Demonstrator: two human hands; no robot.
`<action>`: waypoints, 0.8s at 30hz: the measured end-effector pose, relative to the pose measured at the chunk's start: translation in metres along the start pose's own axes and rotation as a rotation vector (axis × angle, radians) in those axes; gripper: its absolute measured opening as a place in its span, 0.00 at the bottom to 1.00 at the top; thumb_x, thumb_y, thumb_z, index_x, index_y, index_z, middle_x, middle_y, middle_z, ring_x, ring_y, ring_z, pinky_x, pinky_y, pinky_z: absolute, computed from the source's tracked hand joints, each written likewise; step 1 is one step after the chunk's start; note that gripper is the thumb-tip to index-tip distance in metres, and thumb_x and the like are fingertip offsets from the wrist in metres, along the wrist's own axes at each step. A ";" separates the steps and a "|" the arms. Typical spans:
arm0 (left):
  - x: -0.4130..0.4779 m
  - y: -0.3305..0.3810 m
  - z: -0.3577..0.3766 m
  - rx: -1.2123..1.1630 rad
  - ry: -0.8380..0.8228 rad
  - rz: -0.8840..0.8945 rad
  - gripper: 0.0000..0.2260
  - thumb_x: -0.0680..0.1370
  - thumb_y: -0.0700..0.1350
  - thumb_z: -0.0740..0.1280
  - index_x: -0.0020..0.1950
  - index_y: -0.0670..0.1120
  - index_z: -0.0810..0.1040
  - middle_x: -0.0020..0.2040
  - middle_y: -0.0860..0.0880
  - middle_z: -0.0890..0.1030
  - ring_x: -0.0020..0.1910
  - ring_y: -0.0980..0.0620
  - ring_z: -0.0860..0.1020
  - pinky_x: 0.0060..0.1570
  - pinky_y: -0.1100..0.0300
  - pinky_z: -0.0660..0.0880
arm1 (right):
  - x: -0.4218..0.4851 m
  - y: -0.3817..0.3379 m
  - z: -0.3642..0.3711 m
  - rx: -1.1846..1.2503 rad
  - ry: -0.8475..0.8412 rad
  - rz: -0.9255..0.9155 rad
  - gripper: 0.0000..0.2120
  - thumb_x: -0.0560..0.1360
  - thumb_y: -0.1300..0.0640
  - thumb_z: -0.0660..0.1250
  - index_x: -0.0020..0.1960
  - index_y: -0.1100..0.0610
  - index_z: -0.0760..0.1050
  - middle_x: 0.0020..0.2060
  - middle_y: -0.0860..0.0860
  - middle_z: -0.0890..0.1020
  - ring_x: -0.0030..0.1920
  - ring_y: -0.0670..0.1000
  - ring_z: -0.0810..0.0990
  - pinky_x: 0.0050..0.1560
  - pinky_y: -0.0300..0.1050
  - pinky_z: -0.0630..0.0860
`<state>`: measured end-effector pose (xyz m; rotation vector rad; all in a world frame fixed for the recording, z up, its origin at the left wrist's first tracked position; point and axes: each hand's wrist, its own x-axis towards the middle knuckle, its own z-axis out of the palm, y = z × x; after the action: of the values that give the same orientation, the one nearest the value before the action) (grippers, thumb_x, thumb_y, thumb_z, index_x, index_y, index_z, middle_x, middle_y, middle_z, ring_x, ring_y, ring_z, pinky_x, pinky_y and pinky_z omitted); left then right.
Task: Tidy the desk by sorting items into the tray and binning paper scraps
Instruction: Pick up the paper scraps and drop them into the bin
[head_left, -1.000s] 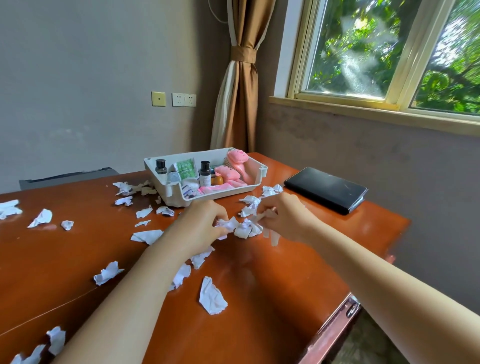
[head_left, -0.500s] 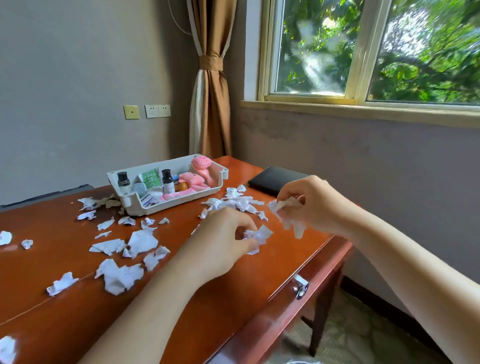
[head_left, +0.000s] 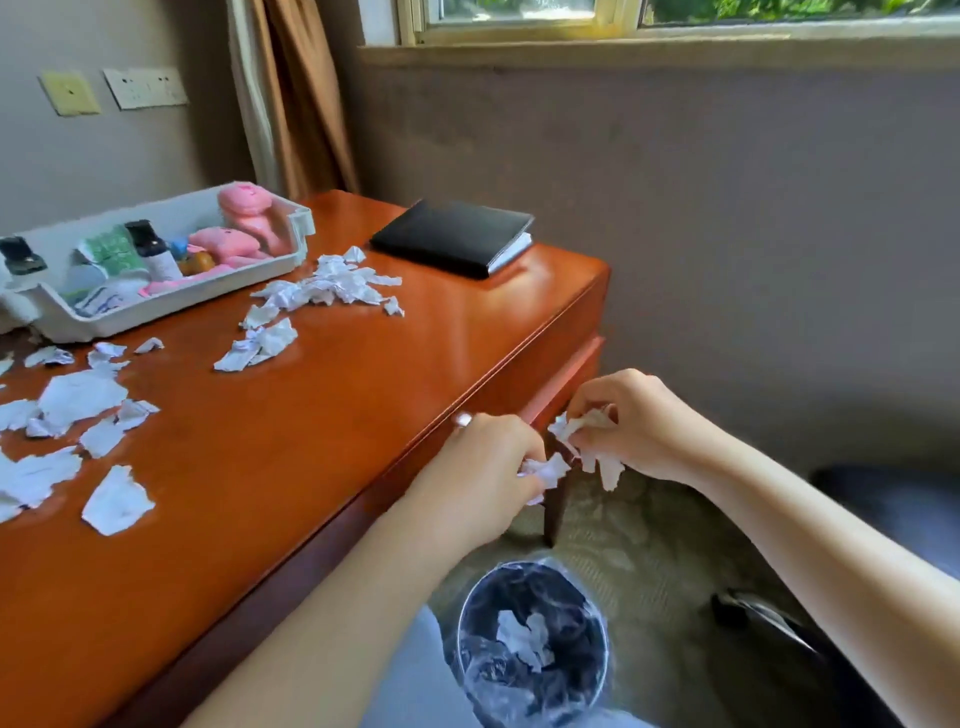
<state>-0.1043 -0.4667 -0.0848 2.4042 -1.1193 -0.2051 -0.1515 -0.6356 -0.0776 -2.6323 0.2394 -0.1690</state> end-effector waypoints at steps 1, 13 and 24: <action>0.001 -0.002 0.011 0.013 -0.032 -0.014 0.07 0.77 0.45 0.65 0.43 0.43 0.78 0.41 0.48 0.79 0.38 0.53 0.73 0.30 0.68 0.64 | -0.001 0.009 0.008 0.008 -0.017 0.033 0.04 0.69 0.61 0.70 0.44 0.57 0.80 0.39 0.49 0.79 0.38 0.47 0.75 0.37 0.37 0.71; 0.013 -0.071 0.149 -0.105 -0.307 -0.305 0.05 0.75 0.41 0.67 0.49 0.49 0.80 0.43 0.44 0.78 0.38 0.42 0.75 0.36 0.58 0.69 | -0.005 0.084 0.138 0.106 -0.237 0.310 0.05 0.70 0.65 0.65 0.42 0.59 0.79 0.38 0.53 0.77 0.41 0.52 0.73 0.32 0.39 0.66; 0.012 -0.117 0.216 -0.097 -0.389 -0.491 0.02 0.77 0.42 0.63 0.47 0.47 0.75 0.44 0.47 0.76 0.42 0.45 0.77 0.37 0.56 0.71 | -0.006 0.114 0.232 0.111 -0.422 0.532 0.11 0.71 0.65 0.61 0.50 0.64 0.80 0.47 0.57 0.82 0.49 0.57 0.79 0.48 0.48 0.77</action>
<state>-0.0876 -0.4883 -0.3289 2.5735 -0.6205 -0.8974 -0.1359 -0.6259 -0.3357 -2.3277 0.7370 0.5264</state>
